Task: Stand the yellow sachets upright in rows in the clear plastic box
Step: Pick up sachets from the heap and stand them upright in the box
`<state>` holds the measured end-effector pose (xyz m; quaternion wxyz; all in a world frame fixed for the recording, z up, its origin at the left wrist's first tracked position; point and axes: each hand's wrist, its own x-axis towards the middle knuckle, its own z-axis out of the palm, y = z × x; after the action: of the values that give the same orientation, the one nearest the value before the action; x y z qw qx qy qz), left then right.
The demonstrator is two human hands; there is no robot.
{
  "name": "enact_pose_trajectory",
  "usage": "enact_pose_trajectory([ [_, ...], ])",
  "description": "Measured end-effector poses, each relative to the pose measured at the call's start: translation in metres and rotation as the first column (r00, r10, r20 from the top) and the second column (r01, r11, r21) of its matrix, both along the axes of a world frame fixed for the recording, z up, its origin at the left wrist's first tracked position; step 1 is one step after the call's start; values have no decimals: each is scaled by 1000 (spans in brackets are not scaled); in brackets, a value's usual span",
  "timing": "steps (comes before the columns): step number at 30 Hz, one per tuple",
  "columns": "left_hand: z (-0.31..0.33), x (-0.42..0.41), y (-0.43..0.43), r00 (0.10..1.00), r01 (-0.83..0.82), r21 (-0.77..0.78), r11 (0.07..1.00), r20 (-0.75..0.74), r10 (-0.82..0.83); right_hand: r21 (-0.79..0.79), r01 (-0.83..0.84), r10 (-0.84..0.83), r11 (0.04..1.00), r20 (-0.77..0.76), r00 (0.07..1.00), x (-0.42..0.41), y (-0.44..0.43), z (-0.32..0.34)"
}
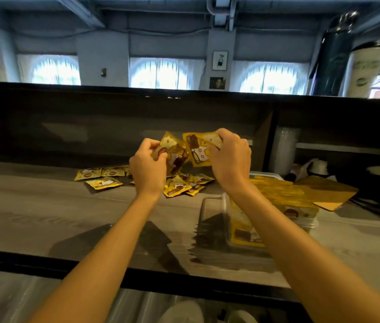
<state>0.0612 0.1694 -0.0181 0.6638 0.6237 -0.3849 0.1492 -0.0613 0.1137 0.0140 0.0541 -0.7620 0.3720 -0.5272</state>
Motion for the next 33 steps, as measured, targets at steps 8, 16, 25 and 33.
enact_pose_trajectory([
  [8,31,-52,-40,974,118,59,991,185,-127,28,205,-205,978,1,979,-76,-52,20],
  [16,25,-92,-85,911,299,264,917,206,-356,154,194,-173,969,-139,975,-117,-80,10],
  [25,16,-86,-104,828,365,653,664,99,-552,271,59,38,961,-339,940,-119,-103,-4],
  [33,19,-77,-105,718,502,805,316,-185,-671,507,16,274,862,-492,827,-116,-107,-5],
])
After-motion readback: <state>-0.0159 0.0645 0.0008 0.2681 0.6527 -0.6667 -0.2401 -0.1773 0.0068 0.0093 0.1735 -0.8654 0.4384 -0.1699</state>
